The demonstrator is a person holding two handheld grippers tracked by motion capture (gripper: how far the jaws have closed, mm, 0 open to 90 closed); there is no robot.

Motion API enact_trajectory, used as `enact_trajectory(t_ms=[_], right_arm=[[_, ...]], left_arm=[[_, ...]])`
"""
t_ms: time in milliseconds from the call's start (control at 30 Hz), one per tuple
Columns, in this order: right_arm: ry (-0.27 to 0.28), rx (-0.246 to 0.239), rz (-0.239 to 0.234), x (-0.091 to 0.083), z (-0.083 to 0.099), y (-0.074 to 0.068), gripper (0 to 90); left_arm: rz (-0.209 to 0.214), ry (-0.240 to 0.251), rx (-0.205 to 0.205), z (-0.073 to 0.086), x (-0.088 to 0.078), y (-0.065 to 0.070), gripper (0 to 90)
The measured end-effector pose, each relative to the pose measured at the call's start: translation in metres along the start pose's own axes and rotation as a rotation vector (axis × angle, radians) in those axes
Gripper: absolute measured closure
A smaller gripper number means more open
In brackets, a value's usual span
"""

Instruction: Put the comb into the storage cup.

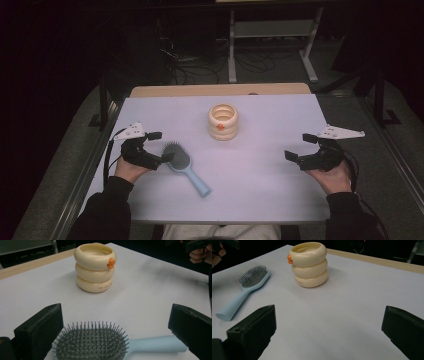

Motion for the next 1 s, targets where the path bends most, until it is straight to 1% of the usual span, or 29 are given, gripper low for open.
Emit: enact_trajectory(t_ms=[433, 467, 567, 800, 1000], right_arm=[[-0.006, 0.002, -0.002, 0.001, 0.001, 0.0, 0.0], [-0.006, 0.001, -0.002, 0.001, 0.001, -0.001, 0.0], [-0.012, -0.002, 0.0, 0.001, 0.001, -0.001, 0.0], [-0.025, -0.007, 0.0, 0.003, 0.002, -0.001, 0.0], [-0.031, -0.01, 0.0, 0.004, 0.003, -0.002, 0.0]], left_arm=[[0.043, -0.025, 0.011, -0.005, 0.017, 0.008, 0.0], [0.049, -0.029, 0.016, -0.005, 0.018, 0.009, 0.0], [0.062, -0.036, 0.01, -0.007, 0.022, 0.011, 0.0], [0.093, -0.046, 0.024, -0.01, 0.031, 0.017, 0.0], [0.122, -0.055, 0.027, -0.01, 0.038, 0.024, 0.0]])
Point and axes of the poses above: each handheld gripper's, and its own axes: x roughly forward along the jaws, z roughly out of its underside, y roughly to its right, the point moved 6 cm from there along x, roughly forward along the jaws, and after that the axes turned 15 degrees about x, right-handed, at the moved point
